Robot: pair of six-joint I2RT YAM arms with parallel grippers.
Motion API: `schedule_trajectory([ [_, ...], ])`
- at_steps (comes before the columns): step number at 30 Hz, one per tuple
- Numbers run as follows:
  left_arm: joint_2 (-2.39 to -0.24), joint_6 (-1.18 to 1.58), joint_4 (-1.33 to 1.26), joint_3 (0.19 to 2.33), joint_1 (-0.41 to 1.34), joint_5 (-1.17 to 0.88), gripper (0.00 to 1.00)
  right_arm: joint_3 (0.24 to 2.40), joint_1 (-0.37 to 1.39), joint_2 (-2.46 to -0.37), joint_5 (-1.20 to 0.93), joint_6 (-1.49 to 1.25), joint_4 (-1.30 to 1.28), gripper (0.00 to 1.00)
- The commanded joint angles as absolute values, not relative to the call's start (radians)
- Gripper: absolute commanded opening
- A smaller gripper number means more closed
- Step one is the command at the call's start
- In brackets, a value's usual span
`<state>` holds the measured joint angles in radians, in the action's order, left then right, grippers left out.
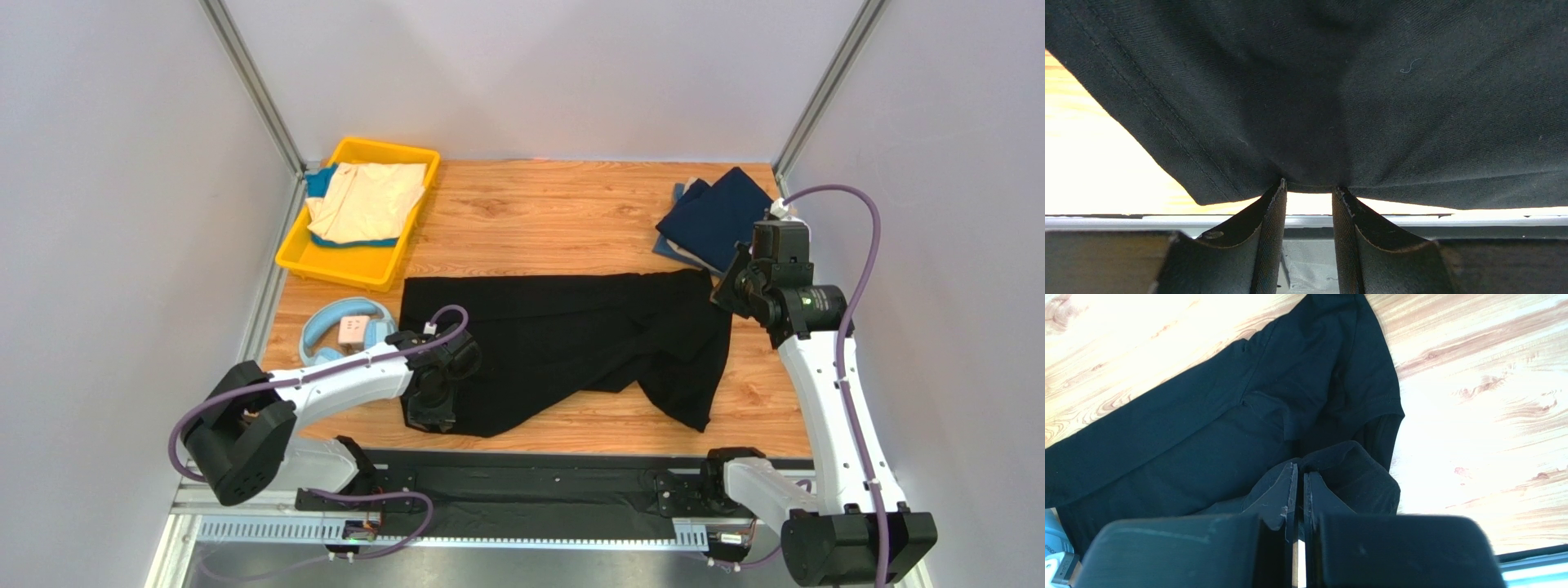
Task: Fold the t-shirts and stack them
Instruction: Grap the side of the flattened tshirt closest away from the robot with both arms
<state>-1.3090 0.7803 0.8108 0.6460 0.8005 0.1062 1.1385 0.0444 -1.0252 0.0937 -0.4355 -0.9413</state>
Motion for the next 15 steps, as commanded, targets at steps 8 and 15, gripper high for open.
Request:
schedule_trajectory([
  [8,-1.411,0.770,0.712,0.696,0.811,0.126,0.00,1.177,0.041,-1.026,0.089,-0.411,-0.884,0.00],
  [15,-1.365,0.744,0.771,0.788,0.811,0.121,0.00,1.158,0.040,-1.020,0.092,-0.403,-0.884,0.00],
])
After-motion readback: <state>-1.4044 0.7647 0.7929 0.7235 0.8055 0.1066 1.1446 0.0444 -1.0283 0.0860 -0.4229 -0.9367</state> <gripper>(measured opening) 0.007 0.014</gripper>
